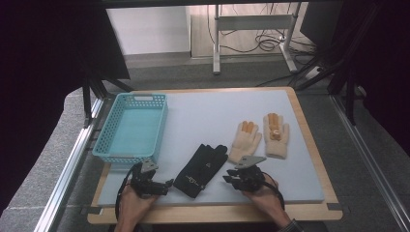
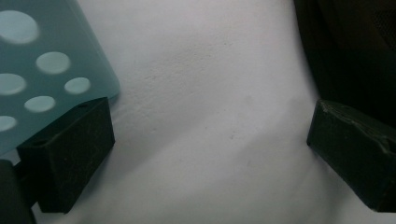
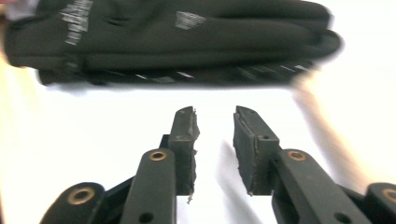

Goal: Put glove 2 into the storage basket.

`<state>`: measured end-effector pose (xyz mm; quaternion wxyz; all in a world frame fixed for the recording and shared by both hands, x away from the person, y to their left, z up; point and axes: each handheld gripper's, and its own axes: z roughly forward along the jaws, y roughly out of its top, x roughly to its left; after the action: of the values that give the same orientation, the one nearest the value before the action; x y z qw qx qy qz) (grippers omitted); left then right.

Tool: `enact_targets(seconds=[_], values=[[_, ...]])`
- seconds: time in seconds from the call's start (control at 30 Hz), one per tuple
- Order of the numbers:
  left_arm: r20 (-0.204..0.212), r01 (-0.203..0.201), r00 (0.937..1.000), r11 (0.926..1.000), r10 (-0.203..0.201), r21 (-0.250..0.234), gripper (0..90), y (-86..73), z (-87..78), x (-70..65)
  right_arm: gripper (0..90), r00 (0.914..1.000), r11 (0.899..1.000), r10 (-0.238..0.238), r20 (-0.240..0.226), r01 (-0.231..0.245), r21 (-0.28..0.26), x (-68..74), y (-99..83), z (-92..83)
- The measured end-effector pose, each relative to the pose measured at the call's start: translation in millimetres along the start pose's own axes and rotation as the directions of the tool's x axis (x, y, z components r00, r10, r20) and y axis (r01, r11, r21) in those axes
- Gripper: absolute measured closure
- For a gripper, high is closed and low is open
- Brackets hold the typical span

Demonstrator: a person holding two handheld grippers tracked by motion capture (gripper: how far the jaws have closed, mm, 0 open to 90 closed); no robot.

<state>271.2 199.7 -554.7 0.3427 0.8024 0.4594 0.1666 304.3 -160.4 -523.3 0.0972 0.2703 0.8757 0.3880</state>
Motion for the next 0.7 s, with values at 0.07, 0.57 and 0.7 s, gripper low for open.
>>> enact_targets(seconds=[0.07,0.57,0.7], values=[[0.001,0.0,1.0,1.0,0.0,0.0,1.2,-0.1,-0.2,0.1,62.2,0.998,1.0,0.022,0.059,-0.022,-0.003,-13.6,-10.1,-13.2],[-0.003,0.009,1.0,1.0,-0.009,-0.004,1.0,-2.9,-2.5,1.5,30.9,0.9568,0.994,0.108,0.27,-0.107,-0.018,-62.5,-48.7,-48.5],[-0.003,0.006,1.0,1.0,-0.006,-0.006,1.9,-3.5,-3.3,1.7,27.2,0.9556,0.992,0.126,0.266,-0.124,-0.024,-65.3,-51.0,-48.2]])
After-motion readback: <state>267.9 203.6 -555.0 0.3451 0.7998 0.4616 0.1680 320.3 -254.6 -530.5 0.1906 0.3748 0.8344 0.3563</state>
